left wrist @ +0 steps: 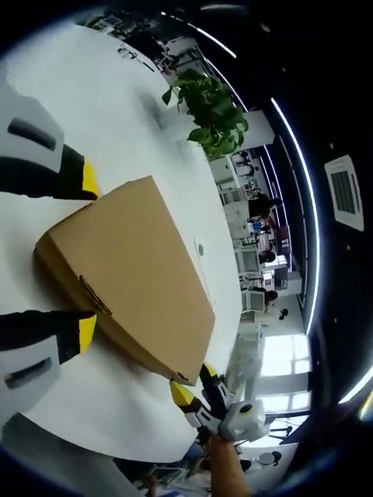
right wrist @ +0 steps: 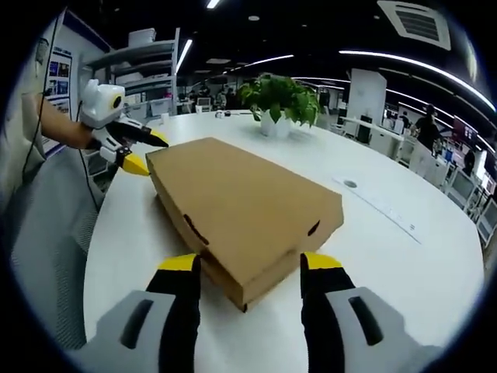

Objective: Operate the shoe box by opening the lid, removing the specified soft item, and placing it in the target area until the item is outside and the box remains undamaged.

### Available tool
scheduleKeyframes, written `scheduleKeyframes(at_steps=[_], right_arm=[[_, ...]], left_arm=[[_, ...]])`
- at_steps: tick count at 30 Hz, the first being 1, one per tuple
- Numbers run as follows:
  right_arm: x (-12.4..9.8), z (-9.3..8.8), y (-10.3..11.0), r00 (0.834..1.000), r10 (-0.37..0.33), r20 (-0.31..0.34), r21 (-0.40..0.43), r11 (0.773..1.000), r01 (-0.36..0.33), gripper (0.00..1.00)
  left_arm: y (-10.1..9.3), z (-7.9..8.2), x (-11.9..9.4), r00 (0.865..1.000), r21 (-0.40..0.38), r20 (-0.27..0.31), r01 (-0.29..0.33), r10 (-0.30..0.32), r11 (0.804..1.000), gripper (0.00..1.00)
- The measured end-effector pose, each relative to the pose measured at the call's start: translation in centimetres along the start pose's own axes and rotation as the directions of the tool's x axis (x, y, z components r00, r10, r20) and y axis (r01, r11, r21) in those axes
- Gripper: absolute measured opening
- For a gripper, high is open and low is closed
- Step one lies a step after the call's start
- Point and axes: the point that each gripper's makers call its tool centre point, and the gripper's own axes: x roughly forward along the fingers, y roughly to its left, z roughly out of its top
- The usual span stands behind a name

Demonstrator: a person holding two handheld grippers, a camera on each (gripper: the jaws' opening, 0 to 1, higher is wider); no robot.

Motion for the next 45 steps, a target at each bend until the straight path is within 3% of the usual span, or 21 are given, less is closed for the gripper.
scheduleKeyframes(at_steps=[6, 20, 27, 45], right_arm=[[0.3, 0.0, 0.1, 1.000, 0.007, -0.001, 0.009, 1.000, -0.007, 0.50], [0.3, -0.3, 0.5, 1.000, -0.021, -0.020, 0.053, 0.998, 0.022, 0.47], [0.2, -0.3, 0.8, 0.998, -0.046, -0.033, 0.063, 0.997, 0.048, 0.45], [-0.2, -0.3, 4.6, 0.995, -0.084, -0.045, 0.122, 0.989, 0.089, 0.44]], left_arm=[[0.3, -1.0, 0.1, 1.000, -0.012, -0.025, -0.004, 0.003, 1.000, 0.58], [-0.1, -1.0, 0.6, 1.000, -0.021, -0.021, 0.017, -0.017, 1.000, 0.57], [0.2, -1.0, 0.4, 0.998, -0.027, -0.033, 0.059, -0.059, 0.998, 0.54], [1.6, -2.2, -1.2, 0.987, 0.010, -0.071, 0.143, -0.142, 0.990, 0.53]])
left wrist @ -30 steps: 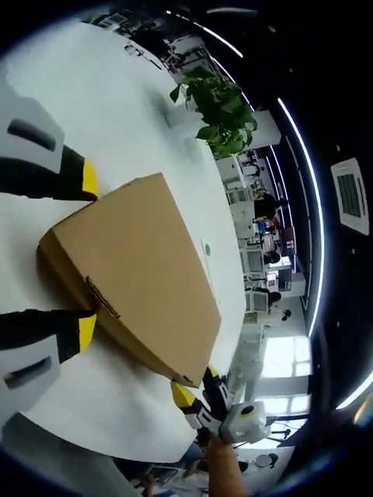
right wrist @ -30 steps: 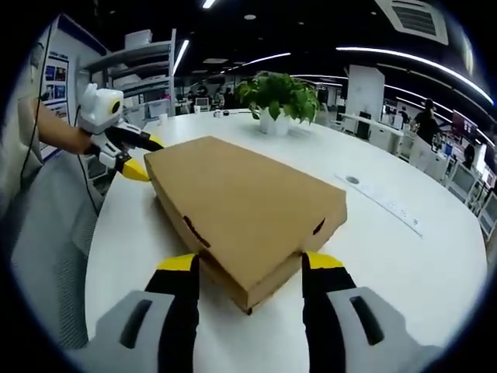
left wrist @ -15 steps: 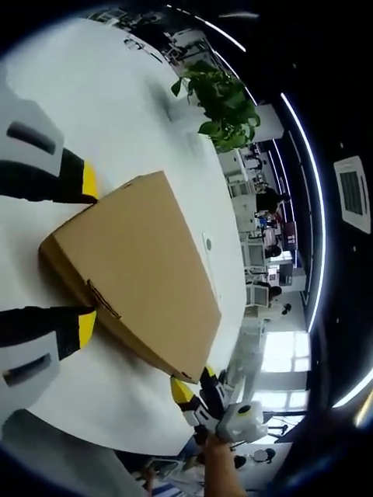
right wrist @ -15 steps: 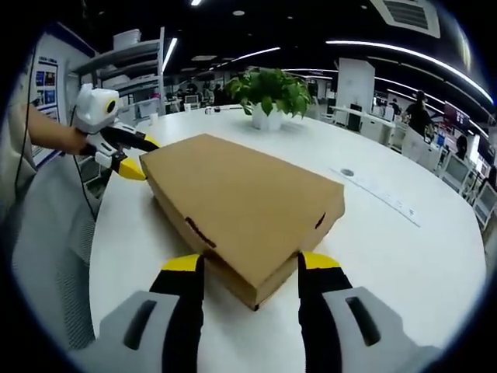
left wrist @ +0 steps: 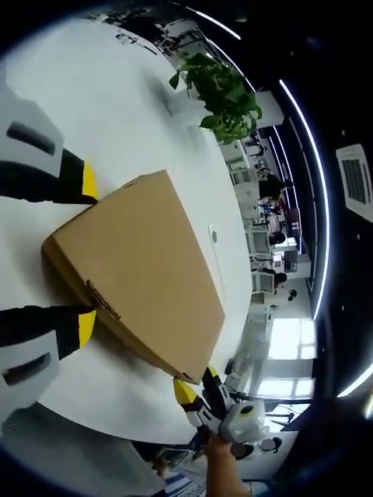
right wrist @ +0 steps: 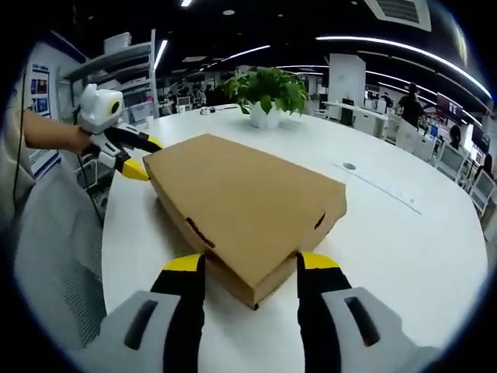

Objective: Operate the shoe box by opening the lid, removing the specified soft item, and placing it in the target area until the item is outside and the box remains undamaged.

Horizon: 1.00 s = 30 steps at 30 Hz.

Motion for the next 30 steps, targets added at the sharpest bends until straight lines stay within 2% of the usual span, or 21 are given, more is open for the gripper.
scheduleKeyframes(at_steps=[19, 30], right_arm=[[-1.1, -0.8, 4.3, 0.999, -0.042, -0.012, 0.030, 0.999, 0.043, 0.41], [-1.2, -1.0, 5.9, 0.998, -0.063, -0.007, 0.051, 0.997, 0.063, 0.41]], left_arm=[[0.7, -1.8, -2.0, 0.998, 0.010, -0.012, 0.066, -0.066, 0.998, 0.51], [0.8, -2.2, -2.9, 0.995, 0.029, -0.025, 0.101, -0.100, 0.994, 0.50]])
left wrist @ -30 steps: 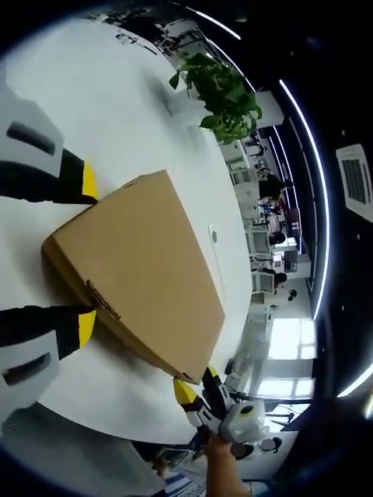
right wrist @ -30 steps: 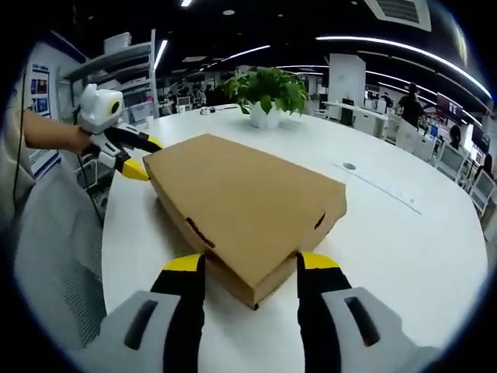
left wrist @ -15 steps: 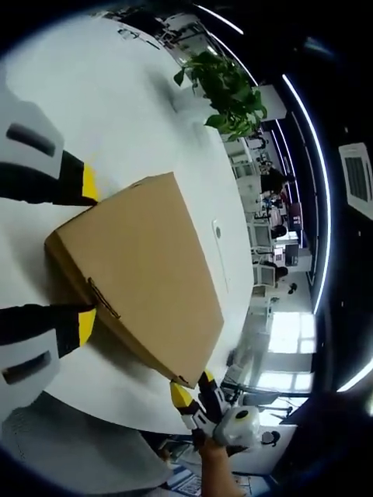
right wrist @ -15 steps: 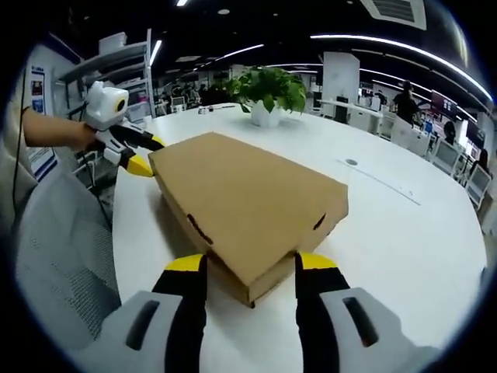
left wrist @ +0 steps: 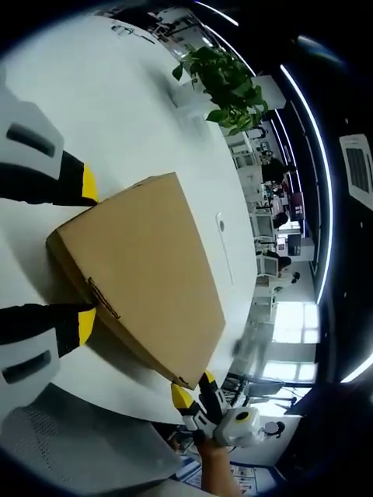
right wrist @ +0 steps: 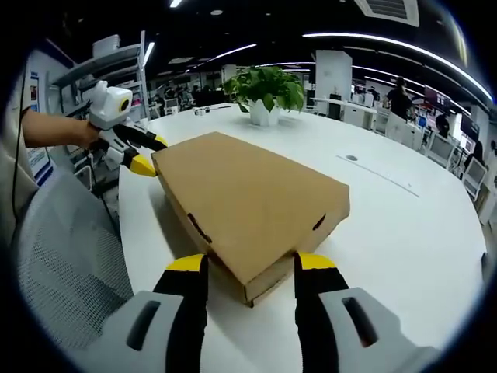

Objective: Operate the shoe box by opening the lid, removing the specified soft item, and placing it in the target area until the item is outside and the box remains undamaged.

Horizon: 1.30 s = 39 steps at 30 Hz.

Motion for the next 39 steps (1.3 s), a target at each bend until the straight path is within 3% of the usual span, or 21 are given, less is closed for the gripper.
scheduleKeyframes(at_steps=[11, 28, 39], right_arm=[[0.4, 0.2, 1.5, 1.000, 0.013, -0.002, -0.006, 1.000, -0.013, 0.40], [1.6, 1.0, 4.5, 0.999, 0.040, 0.024, 0.024, 0.999, -0.040, 0.41], [1.6, 1.0, 4.6, 0.999, 0.022, 0.038, 0.013, 1.000, -0.023, 0.40]], left_arm=[[0.0, -0.7, -1.6, 1.000, -0.002, -0.011, -0.004, 0.004, 1.000, 0.50], [1.7, -2.6, -3.9, 0.999, -0.011, -0.037, -0.015, 0.014, 1.000, 0.51], [2.0, -2.9, -4.0, 0.998, -0.018, -0.054, -0.027, 0.026, 0.999, 0.52]])
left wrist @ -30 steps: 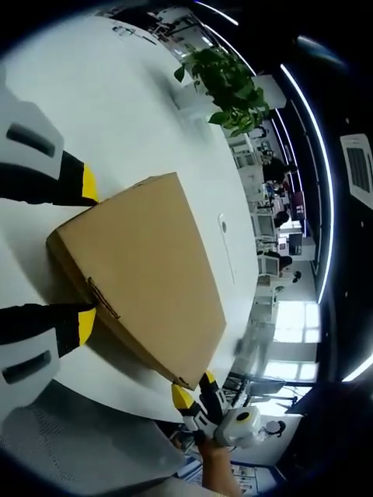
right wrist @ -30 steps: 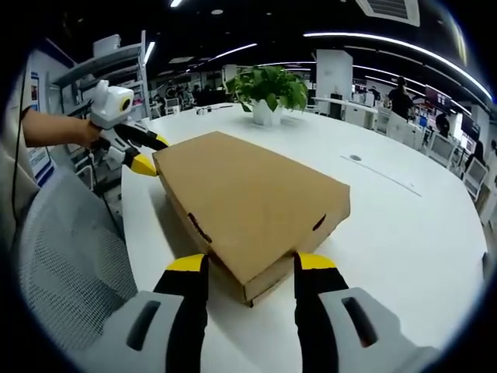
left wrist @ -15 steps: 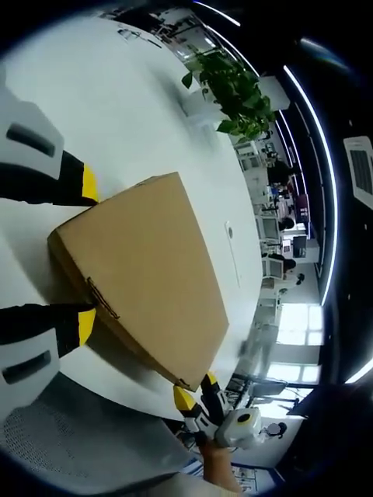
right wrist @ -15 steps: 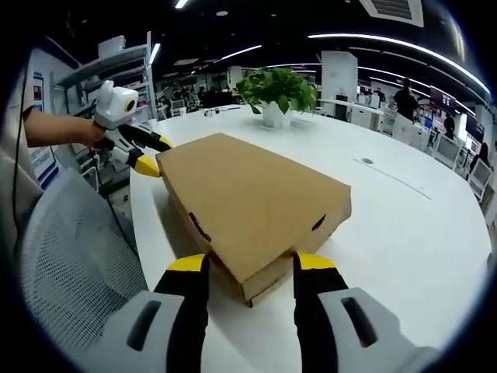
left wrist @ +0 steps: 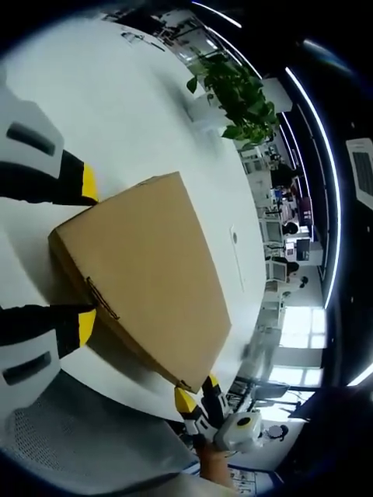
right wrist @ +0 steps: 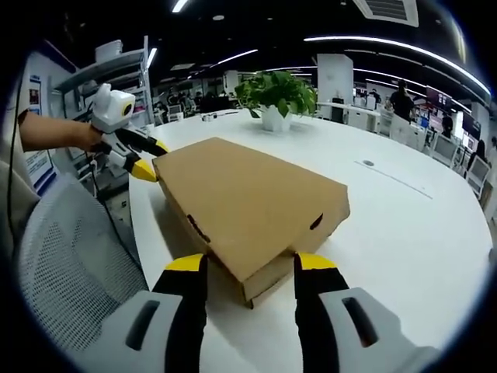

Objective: Operate the shoe box by opening the lid, removing the specified soft item, and placing it in the target area until the item is outside and the box remains undamaged.

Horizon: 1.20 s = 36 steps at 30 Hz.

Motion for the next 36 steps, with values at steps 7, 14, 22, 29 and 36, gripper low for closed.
scheduleKeyframes(at_steps=[7, 14, 22, 29, 36], right_arm=[[-0.6, 0.1, 0.2, 1.000, -0.003, 0.014, 0.005, 1.000, 0.002, 0.35], [-0.9, -0.7, 0.5, 1.000, 0.008, -0.002, 0.025, 1.000, -0.008, 0.30], [-1.3, -1.2, 1.4, 0.999, 0.036, -0.024, 0.031, 0.999, -0.035, 0.33], [-1.7, -0.8, 1.8, 0.999, 0.041, -0.016, 0.029, 0.999, -0.041, 0.35], [-2.4, 0.3, 2.4, 0.999, 0.047, 0.003, 0.026, 0.999, -0.047, 0.38]], left_arm=[[-0.5, -1.0, -0.2, 1.000, -0.017, -0.027, 0.001, -0.001, 1.000, 0.52], [-0.8, -1.7, -0.3, 0.999, -0.034, -0.032, -0.003, 0.002, 0.999, 0.52], [-0.9, -1.4, -0.9, 1.000, -0.019, -0.026, 0.007, -0.008, 1.000, 0.53], [-1.0, -1.0, -1.2, 1.000, -0.017, -0.024, 0.017, -0.017, 1.000, 0.54], [-1.1, -0.2, -1.9, 0.999, -0.005, -0.016, 0.029, -0.029, 1.000, 0.55]])
